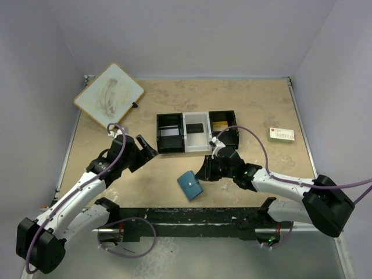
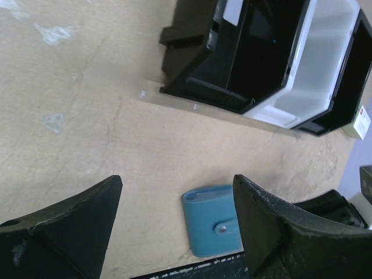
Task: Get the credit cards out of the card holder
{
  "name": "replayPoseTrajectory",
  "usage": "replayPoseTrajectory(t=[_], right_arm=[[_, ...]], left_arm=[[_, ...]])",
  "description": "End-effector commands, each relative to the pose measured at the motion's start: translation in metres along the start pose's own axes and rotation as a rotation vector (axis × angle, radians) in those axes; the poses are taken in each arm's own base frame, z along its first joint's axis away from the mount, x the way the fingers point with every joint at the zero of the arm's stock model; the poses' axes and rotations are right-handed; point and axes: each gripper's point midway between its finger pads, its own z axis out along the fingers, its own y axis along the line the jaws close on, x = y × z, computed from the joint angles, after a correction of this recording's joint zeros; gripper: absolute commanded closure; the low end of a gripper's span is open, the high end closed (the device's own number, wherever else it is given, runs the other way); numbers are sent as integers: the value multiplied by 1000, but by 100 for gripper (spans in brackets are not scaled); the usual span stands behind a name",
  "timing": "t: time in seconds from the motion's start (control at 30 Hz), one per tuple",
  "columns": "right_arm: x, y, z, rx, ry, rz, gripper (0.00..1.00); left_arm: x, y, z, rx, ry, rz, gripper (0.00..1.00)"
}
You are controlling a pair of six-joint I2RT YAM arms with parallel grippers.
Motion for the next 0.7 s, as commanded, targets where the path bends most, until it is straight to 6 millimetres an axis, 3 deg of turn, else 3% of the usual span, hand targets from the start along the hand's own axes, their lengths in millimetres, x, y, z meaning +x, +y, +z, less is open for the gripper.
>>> replayPoseTrajectory(t=[0.0, 0.1, 0.23, 0.4, 0.67], right_arm=[[-8, -35, -14, 210, -59, 54, 70], [-25, -45, -38, 325, -134, 32, 53], [-45, -21, -51, 232, -193, -104, 54], [-37, -4, -44, 190, -148, -155, 61], [-7, 20, -11, 278, -68, -247, 66]], left_arm=[[12, -27, 4, 111, 28, 49, 25], [21, -30, 9, 105, 31, 63, 25], [39, -33, 17, 111, 63, 78, 25], [59, -35, 24, 93, 85, 110, 28], [101, -41, 30, 119, 135, 94, 36]])
